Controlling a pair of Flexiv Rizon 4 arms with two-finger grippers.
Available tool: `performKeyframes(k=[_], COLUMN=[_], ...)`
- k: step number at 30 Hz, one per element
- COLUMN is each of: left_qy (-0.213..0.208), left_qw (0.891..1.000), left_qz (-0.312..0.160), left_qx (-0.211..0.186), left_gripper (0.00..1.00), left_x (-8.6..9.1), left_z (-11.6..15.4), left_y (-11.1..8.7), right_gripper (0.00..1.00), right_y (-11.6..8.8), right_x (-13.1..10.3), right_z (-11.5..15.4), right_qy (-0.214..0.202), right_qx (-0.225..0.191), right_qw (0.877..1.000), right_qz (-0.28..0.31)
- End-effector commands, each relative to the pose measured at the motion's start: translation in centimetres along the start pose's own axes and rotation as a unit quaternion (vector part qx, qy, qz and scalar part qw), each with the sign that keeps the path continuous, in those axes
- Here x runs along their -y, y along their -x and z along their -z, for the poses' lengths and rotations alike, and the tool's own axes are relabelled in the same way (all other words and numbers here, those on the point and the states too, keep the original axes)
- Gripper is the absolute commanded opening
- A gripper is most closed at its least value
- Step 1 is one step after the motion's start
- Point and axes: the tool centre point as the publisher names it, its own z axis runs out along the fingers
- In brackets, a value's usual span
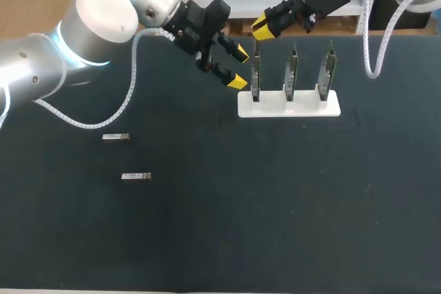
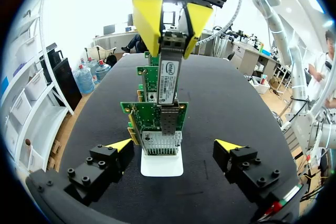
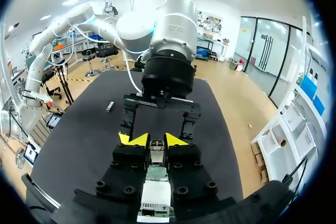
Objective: Pick up the optical module with the left hand, and insert it into the network port with the right hand.
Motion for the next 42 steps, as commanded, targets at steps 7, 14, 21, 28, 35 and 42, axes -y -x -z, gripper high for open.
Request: performKeyframes(k=[7,14,21,28,35,42], left_qy=[-0.002,-0.002,-0.002,-0.002,-0.002,-0.002], left_qw=[1.000,1.000,1.000,1.000,1.000,1.000], left_qz=[0.001,0.001,0.001,0.001,0.001,0.001], left_qx=[-0.003,-0.003,-0.003,-0.003,-0.003,-0.003], left_gripper=[1.00,1.00,1.00,1.00,1.00,1.00], left_x=[-0.2,-0.2,-0.2,-0.2,-0.2,-0.2], left_z=[0.0,0.0,0.0,0.0,0.0,0.0], left_y=[0.1,0.1,0.1,0.1,0.1,0.1], right_gripper=[0.00,0.00,0.00,0.00,0.00,0.00], right_y=[-0.2,0.4,0.2,-0.3,-0.8,-1.3], right_x=[-0.5,-0.5,-0.5,-0.5,-0.2,-0.1], right_z=[-0.1,0.2,0.0,-0.3,-0.6,-0.9], right_qy=[-0.005,-0.011,-0.010,-0.009,-0.006,0.000], right_qx=[-0.002,0.001,-0.002,-0.009,-0.012,-0.012], right_qw=[1.000,1.000,1.000,1.000,1.000,0.999], right_qz=[-0.004,-0.005,-0.008,-0.015,-0.022,-0.035])
